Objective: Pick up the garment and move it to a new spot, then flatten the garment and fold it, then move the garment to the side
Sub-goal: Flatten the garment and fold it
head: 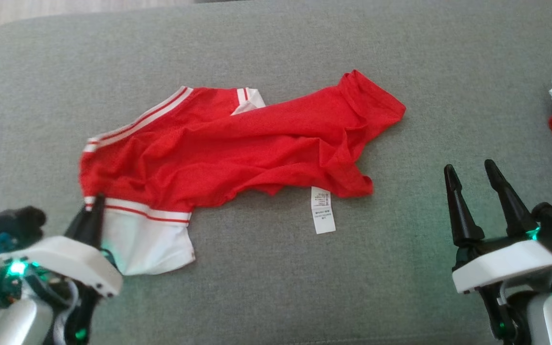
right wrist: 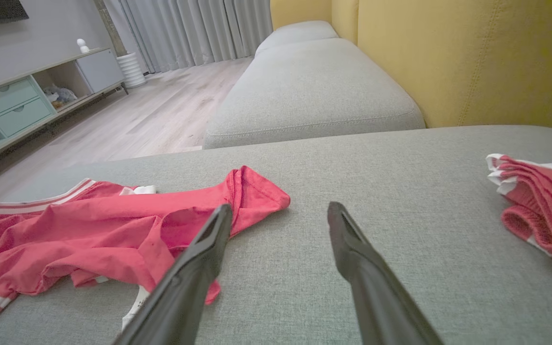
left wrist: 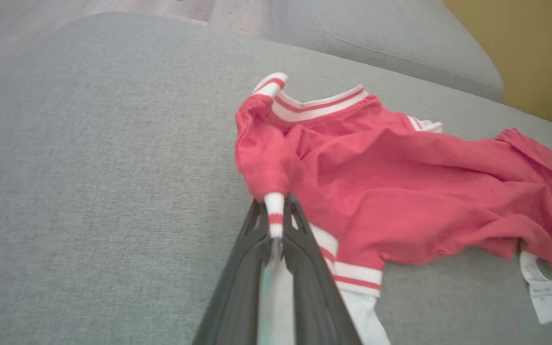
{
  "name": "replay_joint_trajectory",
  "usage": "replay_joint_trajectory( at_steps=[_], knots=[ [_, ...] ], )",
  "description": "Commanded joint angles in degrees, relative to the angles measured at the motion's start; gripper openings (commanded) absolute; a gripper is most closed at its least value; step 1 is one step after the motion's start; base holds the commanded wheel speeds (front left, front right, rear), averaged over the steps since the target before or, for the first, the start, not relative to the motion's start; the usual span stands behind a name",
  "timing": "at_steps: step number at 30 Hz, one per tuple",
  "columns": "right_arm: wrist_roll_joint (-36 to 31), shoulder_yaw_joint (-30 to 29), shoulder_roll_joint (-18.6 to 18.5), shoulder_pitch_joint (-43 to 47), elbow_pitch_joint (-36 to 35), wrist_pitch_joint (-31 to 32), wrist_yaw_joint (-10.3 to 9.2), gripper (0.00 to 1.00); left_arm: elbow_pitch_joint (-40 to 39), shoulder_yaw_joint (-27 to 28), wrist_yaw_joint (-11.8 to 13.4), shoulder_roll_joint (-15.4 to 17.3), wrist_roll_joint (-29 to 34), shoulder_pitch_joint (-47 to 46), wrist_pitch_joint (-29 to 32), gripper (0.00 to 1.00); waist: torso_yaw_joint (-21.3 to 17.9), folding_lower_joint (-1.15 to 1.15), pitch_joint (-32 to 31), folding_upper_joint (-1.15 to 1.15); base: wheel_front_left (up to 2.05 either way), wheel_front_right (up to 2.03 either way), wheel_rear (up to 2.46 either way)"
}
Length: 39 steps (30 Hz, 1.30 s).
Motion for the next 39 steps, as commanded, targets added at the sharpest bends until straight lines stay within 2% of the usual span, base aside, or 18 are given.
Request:
replay_joint_trajectory(
  at_steps=[1, 6, 7, 8, 9, 11, 14, 18, 21, 24, 28, 33, 39],
  knots=[
    [0.48, 1.19, -0.49, -1.85, -1.91, -0.20, -0.04, 1.00, -0.89, 3.28, -0.44, 1.04, -0.18, -3.80, -0.91, 0.00, -0.43, 0.00, 0.41, 0.00, 0.00, 0.00, 0.00],
    [0.76, 1.02, -0.63, -2.24, -1.42, -0.45, -0.04, 1.00, 10.79, 4.68, -3.84, -1.87, -1.75, -7.28, -6.57, 0.00, -1.61, 0.00, 1.07, 0.00, 0.00, 0.00, 0.00],
    [0.75, 0.93, -0.64, -2.24, -1.34, -0.54, -0.04, 1.00, 12.71, 4.92, -4.22, -2.48, -1.73, -7.87, -7.95, 0.13, -1.75, 0.00, 1.09, 0.00, 0.00, 0.00, 0.00],
    [0.75, 0.86, -0.63, -2.26, -1.29, -0.67, -0.04, 1.00, 14.51, 5.10, -4.36, -3.13, -1.74, -8.28, -9.09, 0.46, -1.90, 0.00, 1.08, 0.00, 0.00, 0.00, 0.00],
    [0.76, 0.87, -0.62, -2.28, -1.25, -0.77, -0.04, 1.00, 16.06, 5.25, -4.22, -3.64, -1.41, -8.61, -10.37, 1.00, -2.05, 0.00, 1.03, 0.00, 0.00, 0.00, 0.00],
    [0.73, 0.93, -0.62, -2.25, -1.18, -0.90, -0.04, 1.00, 18.58, 5.71, -3.90, -4.65, -0.63, -8.97, -13.50, 1.00, -2.25, 0.00, 0.75, 0.00, 0.00, 0.00, 0.00],
    [0.36, 0.87, -0.62, -2.00, -1.62, -1.07, -0.04, 1.00, 20.67, 6.53, 0.10, -6.43, 3.13, -8.62, -20.83, 1.00, -1.90, 0.00, -0.08, 0.00, 0.00, 0.00, 0.00],
    [-0.35, 1.13, -1.04, -1.87, -2.44, -1.12, -0.04, 1.00, 19.16, 5.77, 3.88, -6.34, 8.72, -7.86, -27.04, 1.00, -0.97, 0.00, -0.97, 0.00, 0.00, 0.00, 0.00],
    [-0.85, 1.26, -1.31, -1.77, -3.13, -0.99, -0.04, 1.00, 15.63, 4.95, 6.58, -5.68, 13.23, -7.24, -29.49, 1.00, -0.21, 0.00, -1.68, 0.00, 0.00, 0.00, 0.00],
    [-1.25, 1.51, -1.56, -1.68, -3.75, -0.82, -0.04, 1.00, 11.64, 3.76, 8.50, -4.33, 17.34, -6.24, -30.27, 1.00, 0.23, 0.00, -2.33, 0.00, 0.00, 0.00, 0.00],
    [-1.57, 1.95, -1.69, -1.20, -4.20, -0.42, -0.04, 1.00, 7.05, 1.45, 9.58, -3.04, 20.35, -3.93, -29.41, 1.00, 0.50, 0.00, -3.40, 0.00, 0.00, 0.00, 0.00],
    [-1.80, 2.64, -1.66, -0.45, -4.52, 0.02, -0.04, 1.00, 3.26, -1.86, 10.14, -2.68, 21.67, -0.66, -25.90, 1.00, 0.54, 0.00, -4.14, 0.00, 0.00, 0.00, 0.00],
    [-1.74, 2.64, -1.69, -0.02, -4.74, 0.33, -0.04, 1.00, 2.52, -2.95, 10.45, -3.37, 21.26, 0.99, -25.21, 1.00, 0.67, 0.00, -4.27, 0.00, 0.00, 0.00, 0.00]
  ],
)
